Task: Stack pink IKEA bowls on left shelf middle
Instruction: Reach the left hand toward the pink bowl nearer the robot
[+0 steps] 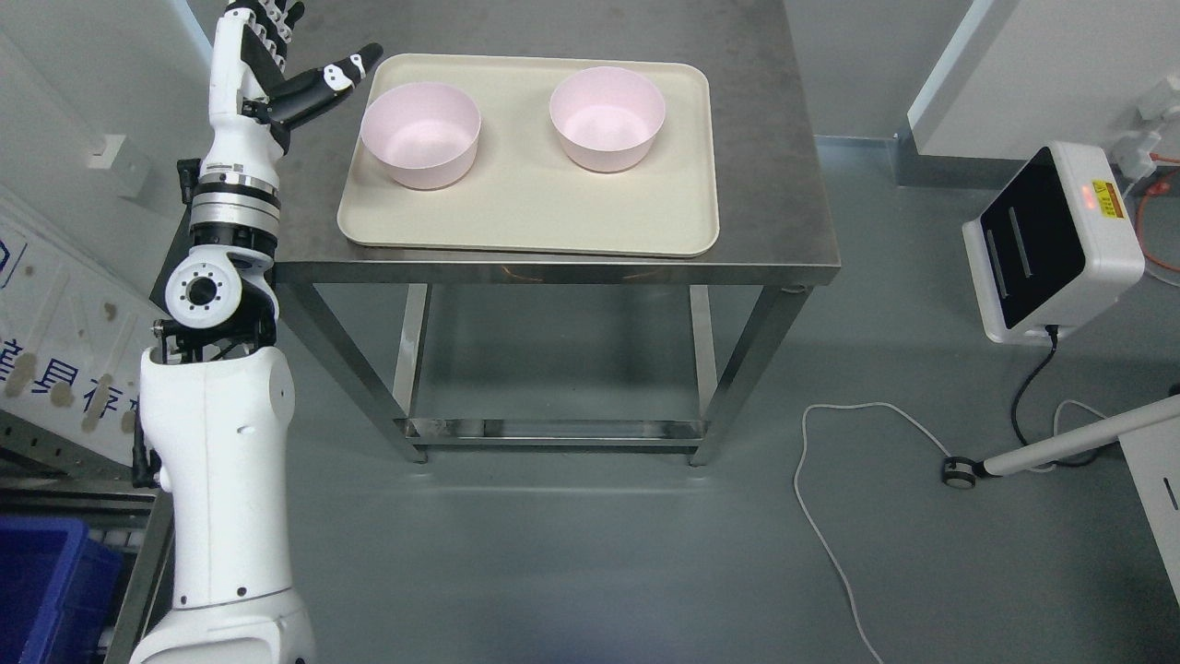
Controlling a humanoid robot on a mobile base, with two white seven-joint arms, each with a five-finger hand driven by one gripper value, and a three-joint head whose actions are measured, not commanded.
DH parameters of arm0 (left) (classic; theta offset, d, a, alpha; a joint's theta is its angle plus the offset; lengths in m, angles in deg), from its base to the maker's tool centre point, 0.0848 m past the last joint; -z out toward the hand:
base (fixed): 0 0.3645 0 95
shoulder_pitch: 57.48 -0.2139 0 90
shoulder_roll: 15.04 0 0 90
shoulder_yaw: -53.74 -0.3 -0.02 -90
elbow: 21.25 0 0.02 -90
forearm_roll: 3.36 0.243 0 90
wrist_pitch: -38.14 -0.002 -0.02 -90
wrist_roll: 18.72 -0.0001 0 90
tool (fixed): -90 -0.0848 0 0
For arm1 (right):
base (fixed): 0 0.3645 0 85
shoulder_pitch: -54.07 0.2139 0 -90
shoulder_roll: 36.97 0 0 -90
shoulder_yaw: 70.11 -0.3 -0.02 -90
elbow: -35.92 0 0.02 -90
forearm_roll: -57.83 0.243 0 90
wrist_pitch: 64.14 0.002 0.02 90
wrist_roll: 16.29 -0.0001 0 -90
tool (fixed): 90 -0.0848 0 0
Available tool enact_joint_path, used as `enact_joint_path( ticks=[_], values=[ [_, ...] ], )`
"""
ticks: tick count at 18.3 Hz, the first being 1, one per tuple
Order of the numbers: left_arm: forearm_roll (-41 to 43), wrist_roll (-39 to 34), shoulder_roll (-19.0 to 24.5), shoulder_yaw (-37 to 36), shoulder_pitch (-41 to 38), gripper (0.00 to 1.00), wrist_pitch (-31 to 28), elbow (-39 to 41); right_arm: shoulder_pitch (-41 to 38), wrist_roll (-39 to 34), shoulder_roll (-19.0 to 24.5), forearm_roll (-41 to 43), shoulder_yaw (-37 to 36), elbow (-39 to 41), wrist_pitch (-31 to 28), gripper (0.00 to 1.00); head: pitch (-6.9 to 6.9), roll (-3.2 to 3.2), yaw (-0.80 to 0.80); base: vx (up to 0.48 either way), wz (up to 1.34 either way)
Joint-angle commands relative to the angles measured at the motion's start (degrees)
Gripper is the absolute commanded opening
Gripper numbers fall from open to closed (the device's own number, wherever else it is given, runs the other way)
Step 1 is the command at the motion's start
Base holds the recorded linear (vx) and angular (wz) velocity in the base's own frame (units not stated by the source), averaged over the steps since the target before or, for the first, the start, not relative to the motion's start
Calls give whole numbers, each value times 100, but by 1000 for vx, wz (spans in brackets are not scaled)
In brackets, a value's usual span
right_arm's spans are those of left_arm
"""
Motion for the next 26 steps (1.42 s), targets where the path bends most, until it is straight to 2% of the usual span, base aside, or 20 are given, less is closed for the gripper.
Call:
enact_joint_path(
  ticks=[1, 3, 5, 7, 9, 11, 14, 16, 26],
  values=[
    [162, 110, 158, -62, 19, 100, 49, -76, -1, 5, -100, -44, -53, 0, -5, 100, 0, 0, 0, 26, 19],
    [171, 495, 324, -71, 212, 100, 40, -172, -1, 5, -100, -44, -62, 0, -5, 100, 0, 0, 0, 13, 10],
    [302, 1546, 1077, -228, 720, 98, 6, -696, -1, 5, -100, -44, -53, 0, -5, 100, 0, 0, 0, -7, -13],
    [775, 2313, 1790, -946, 1247, 98, 5, -1461, -1, -4, -100, -44, -53, 0, -5, 100, 0, 0, 0, -14, -2],
    [1232, 2649, 2213, -1641, 1766, 98, 5, -2068, -1, 5, -100, -44, -53, 0, -5, 100, 0, 0, 0, -11, -14],
    [1619, 2773, 2276, -2195, 2319, 98, 5, -2665, -1, 5, -100, -44, -53, 0, -5, 100, 0, 0, 0, 0, 0],
    [2234, 3054, 2154, -2636, 2612, 98, 49, -3326, -1, 5, -100, -44, -61, 0, -5, 100, 0, 0, 0, 0, 0],
    [2412, 3099, 1996, -2672, 2621, 98, 49, -3389, -1, 5, -100, -44, -53, 0, -5, 100, 0, 0, 0, 0, 0],
    [3150, 3108, 1653, -2743, 2656, 79, 58, -3547, -1, 5, -100, -44, -53, 0, -5, 100, 0, 0, 0, 0, 0]
  ],
)
